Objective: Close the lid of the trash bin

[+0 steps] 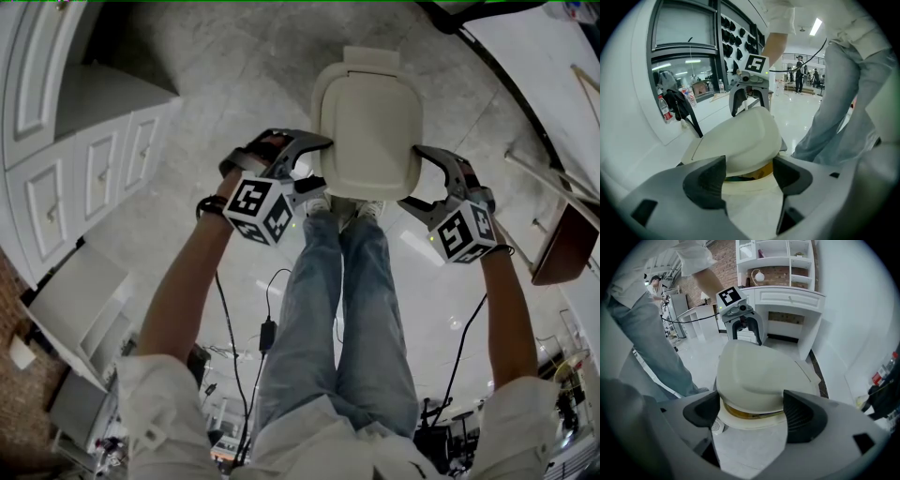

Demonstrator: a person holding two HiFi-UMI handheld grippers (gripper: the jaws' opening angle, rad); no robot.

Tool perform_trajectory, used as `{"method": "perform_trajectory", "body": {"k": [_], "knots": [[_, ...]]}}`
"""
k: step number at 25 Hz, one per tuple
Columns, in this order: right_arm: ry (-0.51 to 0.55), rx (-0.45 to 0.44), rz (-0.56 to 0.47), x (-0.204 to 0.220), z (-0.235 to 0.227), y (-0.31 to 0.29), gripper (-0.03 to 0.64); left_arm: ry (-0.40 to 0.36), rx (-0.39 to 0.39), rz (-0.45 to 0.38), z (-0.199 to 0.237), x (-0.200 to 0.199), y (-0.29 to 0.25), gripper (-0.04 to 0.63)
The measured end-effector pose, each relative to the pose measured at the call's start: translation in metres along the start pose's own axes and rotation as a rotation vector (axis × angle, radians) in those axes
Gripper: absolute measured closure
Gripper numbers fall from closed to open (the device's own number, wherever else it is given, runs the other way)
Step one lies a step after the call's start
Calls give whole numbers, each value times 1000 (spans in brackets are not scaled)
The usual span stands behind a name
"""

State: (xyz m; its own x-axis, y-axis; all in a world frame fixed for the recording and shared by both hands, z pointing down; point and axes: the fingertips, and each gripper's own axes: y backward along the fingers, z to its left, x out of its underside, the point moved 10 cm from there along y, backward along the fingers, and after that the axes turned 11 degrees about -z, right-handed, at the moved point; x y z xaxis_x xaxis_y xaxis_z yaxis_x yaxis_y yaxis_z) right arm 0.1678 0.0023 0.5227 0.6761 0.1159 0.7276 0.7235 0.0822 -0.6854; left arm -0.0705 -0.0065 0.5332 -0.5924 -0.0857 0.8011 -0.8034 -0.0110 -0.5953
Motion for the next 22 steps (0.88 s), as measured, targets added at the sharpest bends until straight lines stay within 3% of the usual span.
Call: {"method": "perform_trajectory", "body": {"k": [5,12,22], "knots": [[-82,-32,-6,1,1,-6,173,9,62,20,-5,4,-4,270],[-74,-41,10,4,1,-14,167,26,80,22,-4,9,-7,267],[-134,-53,10,8,-1,-19,170,174,119,-8,3,14,-10,265]]}}
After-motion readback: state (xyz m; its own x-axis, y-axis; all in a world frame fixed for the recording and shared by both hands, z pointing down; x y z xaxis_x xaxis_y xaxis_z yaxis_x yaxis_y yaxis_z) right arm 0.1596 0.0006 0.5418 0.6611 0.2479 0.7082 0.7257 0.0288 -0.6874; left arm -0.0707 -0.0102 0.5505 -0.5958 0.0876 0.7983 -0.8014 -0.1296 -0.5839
